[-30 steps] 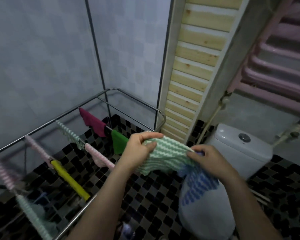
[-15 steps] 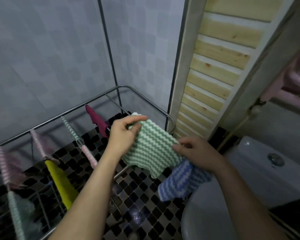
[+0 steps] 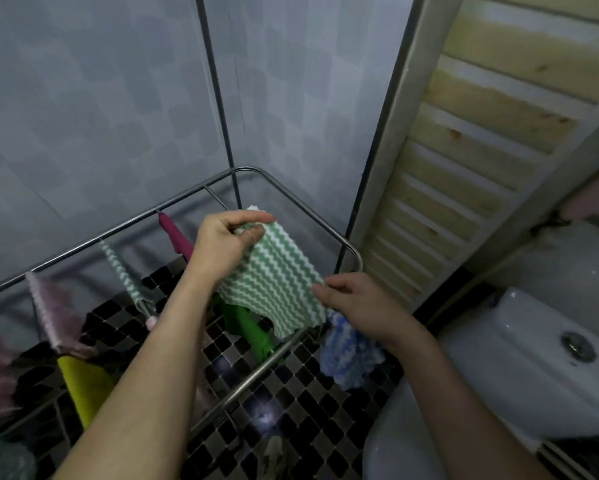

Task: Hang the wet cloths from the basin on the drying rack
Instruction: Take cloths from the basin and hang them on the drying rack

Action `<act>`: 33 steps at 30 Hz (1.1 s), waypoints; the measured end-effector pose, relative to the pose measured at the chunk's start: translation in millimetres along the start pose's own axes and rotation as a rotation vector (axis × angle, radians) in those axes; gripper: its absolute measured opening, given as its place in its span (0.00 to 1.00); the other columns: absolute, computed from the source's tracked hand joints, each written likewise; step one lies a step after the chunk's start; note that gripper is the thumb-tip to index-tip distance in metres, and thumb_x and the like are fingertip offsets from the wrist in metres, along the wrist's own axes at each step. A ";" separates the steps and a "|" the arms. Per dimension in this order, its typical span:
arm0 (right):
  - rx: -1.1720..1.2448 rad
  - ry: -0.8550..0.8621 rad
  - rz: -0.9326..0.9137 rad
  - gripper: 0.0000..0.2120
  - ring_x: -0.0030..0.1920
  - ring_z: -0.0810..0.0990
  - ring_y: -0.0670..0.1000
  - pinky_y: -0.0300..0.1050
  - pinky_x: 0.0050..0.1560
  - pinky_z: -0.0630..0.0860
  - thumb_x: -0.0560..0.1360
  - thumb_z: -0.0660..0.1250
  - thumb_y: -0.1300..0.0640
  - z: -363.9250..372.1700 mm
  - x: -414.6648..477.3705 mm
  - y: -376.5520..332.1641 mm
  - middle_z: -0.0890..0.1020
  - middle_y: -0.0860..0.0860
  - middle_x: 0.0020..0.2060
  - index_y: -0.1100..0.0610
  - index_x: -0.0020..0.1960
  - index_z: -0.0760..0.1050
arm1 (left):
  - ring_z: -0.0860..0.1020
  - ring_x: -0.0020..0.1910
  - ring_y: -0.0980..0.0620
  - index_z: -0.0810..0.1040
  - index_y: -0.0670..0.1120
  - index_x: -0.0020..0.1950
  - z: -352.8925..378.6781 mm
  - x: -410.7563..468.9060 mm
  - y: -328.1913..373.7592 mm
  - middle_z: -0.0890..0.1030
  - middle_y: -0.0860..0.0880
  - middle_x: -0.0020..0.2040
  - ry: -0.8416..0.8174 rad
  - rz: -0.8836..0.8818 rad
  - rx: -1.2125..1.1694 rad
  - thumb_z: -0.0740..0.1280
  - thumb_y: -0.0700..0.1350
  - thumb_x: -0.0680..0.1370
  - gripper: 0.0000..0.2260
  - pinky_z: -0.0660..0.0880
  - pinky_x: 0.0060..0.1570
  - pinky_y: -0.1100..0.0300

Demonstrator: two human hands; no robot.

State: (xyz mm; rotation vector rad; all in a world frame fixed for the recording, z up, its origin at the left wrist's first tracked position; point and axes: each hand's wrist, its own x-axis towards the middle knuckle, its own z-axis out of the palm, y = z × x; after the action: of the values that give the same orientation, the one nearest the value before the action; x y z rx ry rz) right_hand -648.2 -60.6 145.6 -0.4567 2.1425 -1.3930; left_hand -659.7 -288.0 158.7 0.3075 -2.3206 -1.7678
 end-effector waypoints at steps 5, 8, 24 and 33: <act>-0.001 0.048 0.117 0.22 0.25 0.61 0.50 0.49 0.37 0.64 0.82 0.61 0.50 -4.9 26.7 22.0 0.62 0.49 0.24 0.61 0.35 0.60 | 0.81 0.54 0.51 0.84 0.54 0.47 10.1 30.1 -27.8 0.83 0.47 0.56 -0.140 -0.014 0.138 0.69 0.38 0.77 0.11 0.73 0.44 0.68; -0.043 0.103 0.204 0.21 0.25 0.55 0.47 0.44 0.34 0.58 0.82 0.62 0.52 -3.8 41.0 40.8 0.56 0.47 0.25 0.55 0.33 0.57 | 0.80 0.47 0.50 0.84 0.52 0.49 23.3 42.4 -55.4 0.82 0.48 0.59 -0.204 -0.077 0.211 0.68 0.37 0.77 0.10 0.72 0.36 0.73; -0.435 0.507 0.366 0.22 0.35 0.79 0.59 0.44 0.29 0.63 0.80 0.62 0.46 -13.7 93.3 76.7 0.80 0.59 0.33 0.65 0.39 0.77 | 0.77 0.60 0.49 0.79 0.46 0.63 67.9 95.1 -84.2 0.80 0.45 0.61 -0.323 -0.011 0.494 0.67 0.41 0.78 0.13 0.68 0.56 0.66; -0.466 0.522 0.370 0.15 0.44 0.75 0.49 0.45 0.44 0.75 0.75 0.68 0.43 -12.6 90.5 65.9 0.75 0.46 0.42 0.54 0.53 0.76 | 0.74 0.61 0.49 0.76 0.48 0.64 57.8 102.3 -92.0 0.76 0.46 0.62 -0.241 0.007 0.522 0.70 0.45 0.77 0.16 0.69 0.57 0.59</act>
State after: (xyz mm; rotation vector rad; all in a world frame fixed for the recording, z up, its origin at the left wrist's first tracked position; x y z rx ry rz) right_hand -727.4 -74.1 66.6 0.1681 2.8052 -0.8595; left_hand -770.7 -288.1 58.9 0.1675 -2.9297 -1.2212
